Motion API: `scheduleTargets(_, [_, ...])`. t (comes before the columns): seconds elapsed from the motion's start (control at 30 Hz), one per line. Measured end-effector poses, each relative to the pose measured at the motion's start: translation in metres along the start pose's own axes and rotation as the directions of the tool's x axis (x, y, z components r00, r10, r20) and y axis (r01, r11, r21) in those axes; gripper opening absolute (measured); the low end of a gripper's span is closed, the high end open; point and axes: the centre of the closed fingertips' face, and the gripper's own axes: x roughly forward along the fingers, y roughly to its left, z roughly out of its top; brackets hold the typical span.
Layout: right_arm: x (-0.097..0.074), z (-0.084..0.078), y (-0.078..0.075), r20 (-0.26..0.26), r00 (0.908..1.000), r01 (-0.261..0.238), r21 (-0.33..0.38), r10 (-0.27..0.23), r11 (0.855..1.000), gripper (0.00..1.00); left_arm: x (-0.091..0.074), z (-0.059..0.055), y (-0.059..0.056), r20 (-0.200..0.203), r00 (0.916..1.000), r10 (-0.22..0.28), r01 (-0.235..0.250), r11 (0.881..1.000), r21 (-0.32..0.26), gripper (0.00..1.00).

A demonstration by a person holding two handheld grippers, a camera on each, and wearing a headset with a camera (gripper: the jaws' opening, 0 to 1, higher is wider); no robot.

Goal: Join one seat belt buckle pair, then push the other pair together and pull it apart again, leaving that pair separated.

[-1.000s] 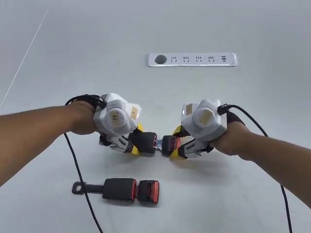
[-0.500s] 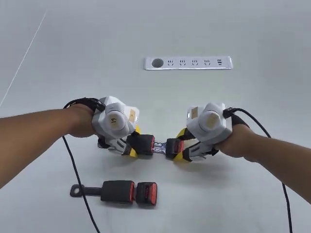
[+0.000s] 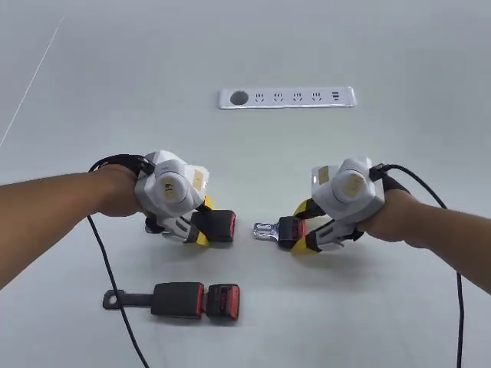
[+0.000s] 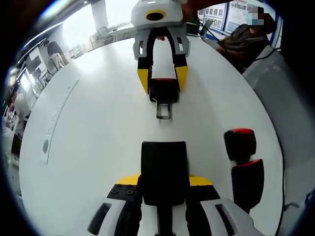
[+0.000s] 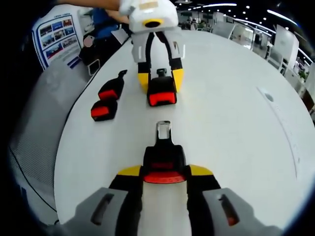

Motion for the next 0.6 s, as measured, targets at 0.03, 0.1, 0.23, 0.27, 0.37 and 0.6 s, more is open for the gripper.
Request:
scheduleTargets(0.03, [0.000, 0.000, -0.001, 0.001, 1.0000, 0.000, -0.001, 0.000, 1.000, 0.33, 0.000, 0.000, 0.000, 0.000, 1.0000, 0.001, -0.001, 1.000, -0.003, 0.34])
scheduleTargets(0.1, [-0.005, -0.005, 0.001, -0.005, 1.0000, -0.004, 0.003, 0.004, 1.000, 0.34, -0.001, 0.001, -0.001, 0.000, 1.0000, 0.003, -0.003, 1.000, -0.005, 0.34])
scheduleTargets(0.23, [-0.013, -0.014, 0.002, -0.010, 0.9999, -0.001, 0.002, 0.001, 1.000, 0.34, -0.001, 0.002, -0.001, -0.002, 1.0000, 0.004, -0.004, 1.000, -0.007, 0.34])
scheduleTargets(0.27, [-0.017, -0.019, 0.003, -0.014, 0.9999, 0.001, 0.005, -0.001, 1.000, 0.34, -0.001, 0.002, -0.001, -0.003, 1.0000, 0.003, -0.003, 1.000, -0.007, 0.34])
scheduleTargets(0.37, [-0.021, -0.025, 0.003, -0.020, 0.9998, 0.001, 0.016, -0.001, 1.000, 0.34, -0.001, 0.003, -0.001, -0.005, 1.0000, 0.004, -0.004, 1.000, -0.009, 0.34])
scheduleTargets(0.6, [-0.037, -0.049, 0.005, -0.046, 0.9989, 0.013, 0.028, -0.011, 1.000, 0.34, -0.001, 0.003, 0.000, -0.014, 0.9999, 0.007, -0.007, 1.000, -0.021, 0.34])
